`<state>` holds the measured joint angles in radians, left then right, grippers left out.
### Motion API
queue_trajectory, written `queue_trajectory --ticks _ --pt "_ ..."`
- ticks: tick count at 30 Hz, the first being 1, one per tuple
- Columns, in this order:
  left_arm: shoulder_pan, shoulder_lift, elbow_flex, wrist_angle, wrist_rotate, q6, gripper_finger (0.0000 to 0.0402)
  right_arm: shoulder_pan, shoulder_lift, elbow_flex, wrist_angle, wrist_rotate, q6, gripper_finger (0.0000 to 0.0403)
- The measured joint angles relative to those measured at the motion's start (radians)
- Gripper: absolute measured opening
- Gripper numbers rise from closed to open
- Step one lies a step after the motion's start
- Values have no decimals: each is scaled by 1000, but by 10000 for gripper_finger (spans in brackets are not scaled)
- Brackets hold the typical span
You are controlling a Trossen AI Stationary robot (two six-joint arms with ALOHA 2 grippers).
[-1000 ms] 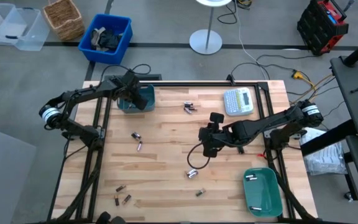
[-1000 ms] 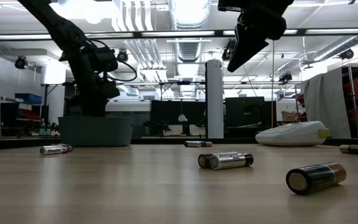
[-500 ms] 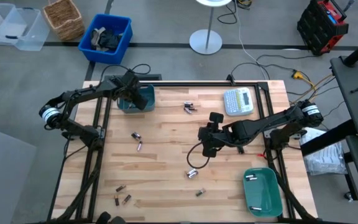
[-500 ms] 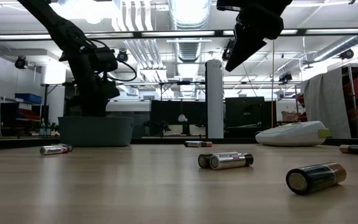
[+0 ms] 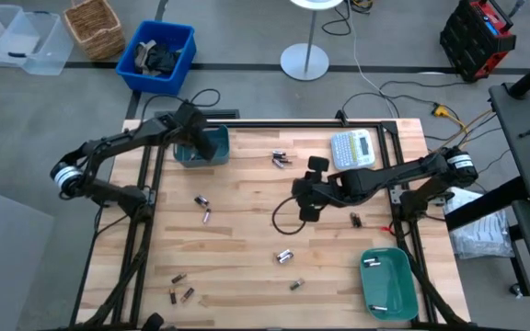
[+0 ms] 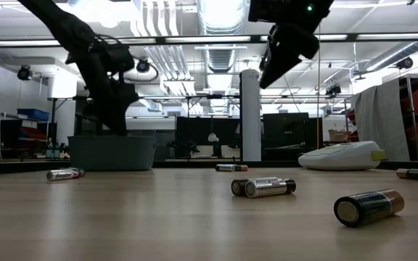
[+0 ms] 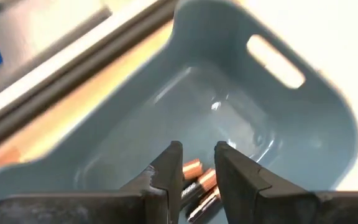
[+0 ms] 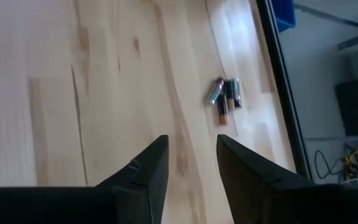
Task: Sort batteries
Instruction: Put the silver battery into the green bin
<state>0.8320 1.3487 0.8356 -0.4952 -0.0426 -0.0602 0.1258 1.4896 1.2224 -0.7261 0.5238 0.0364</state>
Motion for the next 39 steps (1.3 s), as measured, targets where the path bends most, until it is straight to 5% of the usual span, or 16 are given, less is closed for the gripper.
queue_trajectory --ticks 8,15,22,30,39 --pt "-95 -173 0 101 -1 22 75 -23 -2 -2 53 0 -10 112" --pt "-221 -285 -45 224 0 48 75 -163 -2 -2 271 -11 -5 93" --pt "-251 -343 -77 258 0 35 75 -385 1 -2 349 -271 49 70" --pt "-316 -368 -84 284 0 29 75 -489 85 16 359 -296 69 76" --pt "-388 -401 -96 285 -1 86 75 -474 252 82 342 -361 -188 114"
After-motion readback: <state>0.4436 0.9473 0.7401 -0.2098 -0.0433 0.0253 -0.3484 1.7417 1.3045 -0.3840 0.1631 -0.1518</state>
